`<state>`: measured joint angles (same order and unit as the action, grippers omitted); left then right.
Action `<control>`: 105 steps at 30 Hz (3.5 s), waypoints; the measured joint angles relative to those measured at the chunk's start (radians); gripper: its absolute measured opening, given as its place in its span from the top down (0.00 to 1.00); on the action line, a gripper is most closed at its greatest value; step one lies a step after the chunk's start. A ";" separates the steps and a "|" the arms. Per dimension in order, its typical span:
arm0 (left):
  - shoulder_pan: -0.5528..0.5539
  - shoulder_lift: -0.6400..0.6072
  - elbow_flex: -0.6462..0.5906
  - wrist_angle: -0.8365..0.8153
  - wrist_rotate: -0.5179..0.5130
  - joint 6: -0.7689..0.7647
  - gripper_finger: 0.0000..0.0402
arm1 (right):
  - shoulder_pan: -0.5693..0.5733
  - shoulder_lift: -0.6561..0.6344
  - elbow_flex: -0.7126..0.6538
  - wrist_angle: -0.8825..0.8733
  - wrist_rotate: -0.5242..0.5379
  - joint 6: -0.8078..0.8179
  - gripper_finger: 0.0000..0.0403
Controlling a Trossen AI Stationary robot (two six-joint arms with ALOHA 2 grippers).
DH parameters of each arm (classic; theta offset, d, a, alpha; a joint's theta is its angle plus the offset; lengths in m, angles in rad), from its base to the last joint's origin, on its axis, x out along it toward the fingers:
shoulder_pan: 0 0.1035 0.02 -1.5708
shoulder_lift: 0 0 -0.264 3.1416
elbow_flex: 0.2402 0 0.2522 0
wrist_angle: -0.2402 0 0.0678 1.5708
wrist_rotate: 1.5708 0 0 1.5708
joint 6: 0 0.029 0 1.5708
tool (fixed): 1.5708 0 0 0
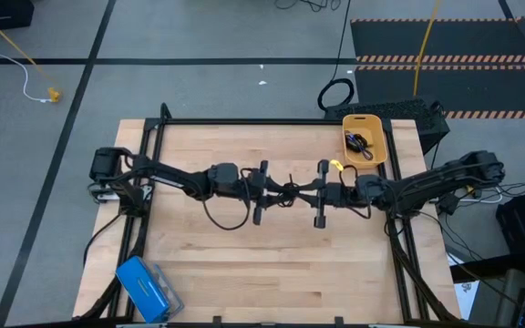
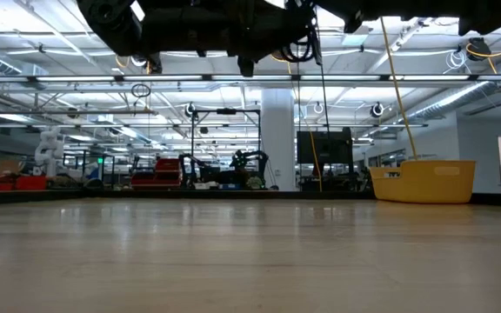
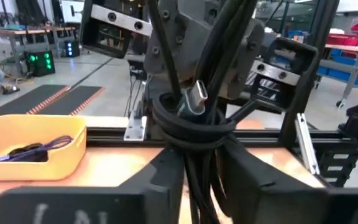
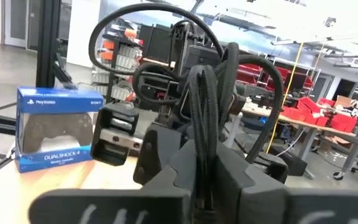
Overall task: Pick and place USB-C Cables
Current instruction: Put the black charger cable into the yellow bin
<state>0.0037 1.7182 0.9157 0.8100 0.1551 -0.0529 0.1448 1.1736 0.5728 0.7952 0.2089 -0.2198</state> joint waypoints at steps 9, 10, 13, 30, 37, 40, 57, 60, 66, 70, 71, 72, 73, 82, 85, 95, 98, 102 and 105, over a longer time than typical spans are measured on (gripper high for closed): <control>0.000 -0.171 0.001 -0.251 0.001 -0.013 0.59 | 0.003 -0.077 0.000 -0.060 0.000 0.025 0.98; 0.000 -0.194 0.001 -0.289 0.001 -0.012 0.58 | 0.003 -0.090 0.000 -0.066 0.000 0.025 0.97; -0.004 -0.258 0.001 -0.407 0.001 -0.012 0.58 | -0.002 -0.131 0.000 -0.085 -0.002 0.019 0.97; -0.012 -0.446 0.000 -0.598 -0.044 0.053 0.58 | -0.147 -0.307 0.104 -0.505 -0.065 -0.009 0.97; 0.017 -0.447 0.000 -0.608 -0.060 0.058 0.58 | -0.189 -0.249 0.231 -0.768 -0.083 -0.005 0.97; 0.024 -0.447 0.000 -0.616 -0.061 0.058 0.58 | -0.200 -0.214 0.274 -0.873 -0.082 0.011 0.97; 0.028 -0.447 0.000 -0.630 -0.061 0.047 0.58 | -0.276 0.027 0.414 -1.364 -0.136 0.191 0.97; 0.028 -0.447 0.000 -0.629 -0.061 0.047 0.58 | -0.298 0.066 0.414 -1.411 -0.177 0.208 0.97; 0.028 -0.447 0.000 -0.627 -0.060 0.050 0.58 | -0.349 0.137 0.414 -1.511 -0.189 0.245 0.97; 0.028 -0.447 0.000 -0.626 -0.060 0.052 0.58 | -0.378 0.169 0.414 -1.563 -0.189 0.261 0.97; 0.028 -0.447 0.000 -0.626 -0.060 0.052 0.58 | -0.386 0.176 0.414 -1.568 -0.189 0.261 0.97; 0.028 -0.447 0.000 -0.626 -0.060 0.052 0.58 | -0.393 0.181 0.414 -1.572 -0.189 0.261 0.97; 0.028 -0.447 0.000 -0.625 -0.060 0.052 0.58 | -0.401 0.184 0.414 -1.575 -0.189 0.261 0.97; 0.029 -0.446 0.000 -0.597 -0.060 0.058 0.58 | -0.527 0.188 0.442 -1.640 -0.197 0.259 0.97; 0.029 -0.446 0.000 -0.578 -0.060 0.058 0.58 | -0.581 0.188 0.486 -1.696 -0.195 0.257 0.97; 0.029 -0.446 0.000 -0.571 -0.060 0.058 0.58 | -0.789 0.192 0.639 -1.796 -0.185 0.229 0.97; 0.029 -0.446 0.000 -0.571 -0.060 0.058 0.58 | -0.868 0.218 0.671 -1.842 -0.185 0.210 0.97; 0.029 -0.446 0.000 -0.572 -0.060 0.058 0.58 | -0.967 0.277 0.706 -1.889 -0.184 0.196 0.97; 0.029 -0.446 0.000 -0.572 -0.060 0.057 0.58 | -1.032 0.323 0.718 -1.887 -0.182 0.173 0.97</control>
<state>0.0322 1.2720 0.9161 0.2379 0.0952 0.0045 -0.8876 1.4966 1.2908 -1.0921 0.0268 -0.0468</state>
